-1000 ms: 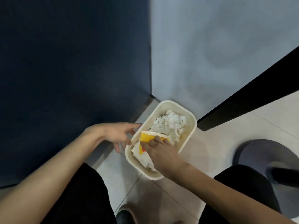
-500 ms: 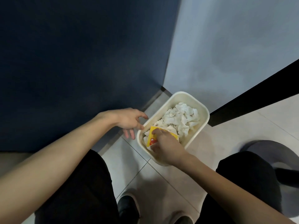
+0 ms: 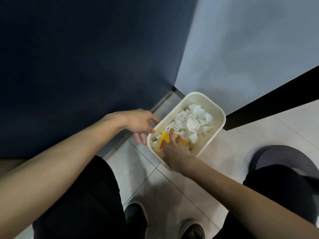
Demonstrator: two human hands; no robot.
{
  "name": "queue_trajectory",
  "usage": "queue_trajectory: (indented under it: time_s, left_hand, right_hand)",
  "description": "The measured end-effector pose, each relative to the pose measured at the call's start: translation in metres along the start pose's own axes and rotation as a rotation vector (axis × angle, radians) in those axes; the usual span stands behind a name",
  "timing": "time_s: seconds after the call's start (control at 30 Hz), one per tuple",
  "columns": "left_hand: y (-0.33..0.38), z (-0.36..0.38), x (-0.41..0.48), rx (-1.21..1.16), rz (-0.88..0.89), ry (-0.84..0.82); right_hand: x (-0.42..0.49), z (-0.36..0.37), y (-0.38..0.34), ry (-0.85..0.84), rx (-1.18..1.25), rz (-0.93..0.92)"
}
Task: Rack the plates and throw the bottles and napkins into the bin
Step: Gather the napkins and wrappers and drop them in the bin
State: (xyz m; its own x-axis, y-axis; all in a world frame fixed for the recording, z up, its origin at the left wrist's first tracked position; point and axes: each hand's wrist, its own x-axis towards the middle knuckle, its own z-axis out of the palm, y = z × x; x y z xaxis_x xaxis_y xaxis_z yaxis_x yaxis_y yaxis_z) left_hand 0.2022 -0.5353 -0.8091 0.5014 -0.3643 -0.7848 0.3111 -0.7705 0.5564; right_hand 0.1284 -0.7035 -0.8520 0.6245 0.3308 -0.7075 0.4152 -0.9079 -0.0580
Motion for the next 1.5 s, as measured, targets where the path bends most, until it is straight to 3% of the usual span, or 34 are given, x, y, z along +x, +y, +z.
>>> queue_trajectory:
  time_s: [0.2, 0.3, 0.6, 0.7, 0.87, 1.1, 1.2, 1.37, 1.5]
  left_hand:
    - [0.0, 0.0, -0.001, -0.014, -0.003, -0.005]
    - [0.001, 0.0, -0.002, 0.011, -0.001, 0.0]
    - [0.007, -0.002, -0.004, 0.099, -0.007, 0.035]
    - [0.009, -0.002, -0.005, 0.122, 0.007, 0.05]
    - [0.01, -0.001, -0.003, 0.065, 0.023, 0.028]
    - [0.008, 0.0, -0.002, 0.052, 0.023, 0.036]
    - [0.008, -0.001, -0.002, 0.05, 0.023, 0.036]
    - [0.006, 0.002, -0.002, 0.082, 0.002, 0.067]
    - [0.013, 0.011, -0.032, 0.116, -0.018, 0.267]
  right_hand:
    - [0.019, 0.008, -0.01, -0.053, -0.079, -0.035]
    - [0.008, -0.015, 0.003, -0.088, 0.062, -0.045]
    - [-0.041, -0.036, 0.07, 0.338, 0.552, -0.187]
    - [-0.04, -0.034, 0.082, 0.547, 0.452, -0.123]
    - [-0.01, -0.032, 0.084, 0.228, 0.24, 0.133]
    - [0.034, -0.029, 0.078, -0.018, 0.293, 0.234]
    - [0.033, -0.033, 0.08, 0.029, 0.299, 0.219]
    - [0.01, -0.055, 0.087, 0.253, 0.298, 0.126]
    - [-0.039, -0.078, 0.085, 0.427, 0.518, 0.015]
